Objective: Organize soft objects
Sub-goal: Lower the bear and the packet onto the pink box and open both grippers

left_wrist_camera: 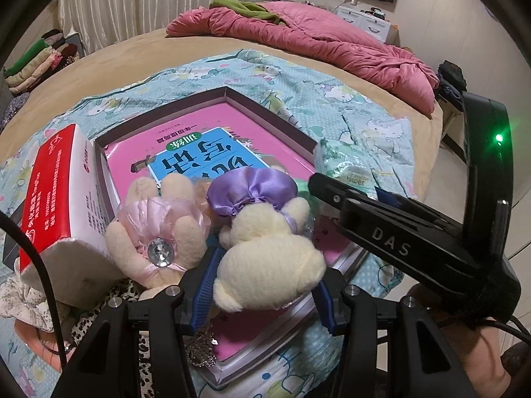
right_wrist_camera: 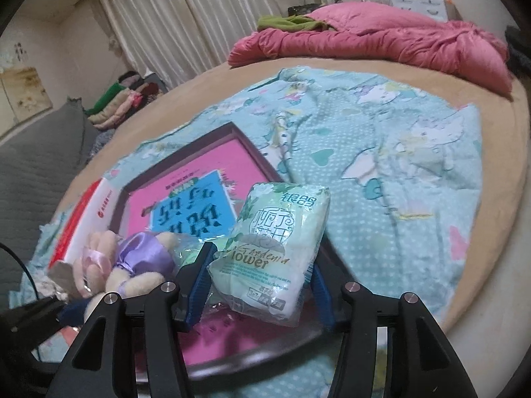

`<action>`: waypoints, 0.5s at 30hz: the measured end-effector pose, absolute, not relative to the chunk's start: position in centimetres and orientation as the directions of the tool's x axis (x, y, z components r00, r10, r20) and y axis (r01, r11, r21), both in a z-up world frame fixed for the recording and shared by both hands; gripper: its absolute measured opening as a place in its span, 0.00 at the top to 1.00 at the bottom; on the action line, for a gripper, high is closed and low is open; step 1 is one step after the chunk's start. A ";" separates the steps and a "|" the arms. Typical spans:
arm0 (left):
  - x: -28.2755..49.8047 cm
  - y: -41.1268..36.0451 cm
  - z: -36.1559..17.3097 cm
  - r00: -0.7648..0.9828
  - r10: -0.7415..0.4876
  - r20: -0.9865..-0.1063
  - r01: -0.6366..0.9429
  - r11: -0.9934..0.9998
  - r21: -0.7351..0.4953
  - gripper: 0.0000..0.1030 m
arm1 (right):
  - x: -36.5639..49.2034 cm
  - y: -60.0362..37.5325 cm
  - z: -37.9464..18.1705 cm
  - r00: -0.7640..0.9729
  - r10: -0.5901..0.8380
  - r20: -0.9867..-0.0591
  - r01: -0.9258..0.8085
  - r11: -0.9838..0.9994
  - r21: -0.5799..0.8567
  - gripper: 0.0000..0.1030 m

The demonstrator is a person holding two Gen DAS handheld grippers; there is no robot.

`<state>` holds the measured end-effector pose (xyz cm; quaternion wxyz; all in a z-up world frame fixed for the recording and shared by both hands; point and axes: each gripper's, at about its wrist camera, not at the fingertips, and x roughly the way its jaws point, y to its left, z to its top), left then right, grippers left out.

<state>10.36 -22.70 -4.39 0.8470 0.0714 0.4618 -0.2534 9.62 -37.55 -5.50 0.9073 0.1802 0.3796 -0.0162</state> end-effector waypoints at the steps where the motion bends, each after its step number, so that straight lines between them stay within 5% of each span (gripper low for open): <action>1: 10.4 -22.7 -4.4 0.444 -0.362 -0.820 0.495 0.861 -0.113 0.50 | 9.8 -37.5 -5.6 0.710 0.118 -0.694 0.162 0.932 0.324 0.45; 15: 10.4 -23.0 -4.5 0.446 -0.345 -0.826 0.496 0.863 -0.093 0.49 | 8.9 -37.6 -5.1 0.701 0.112 -0.704 0.162 0.937 0.310 0.37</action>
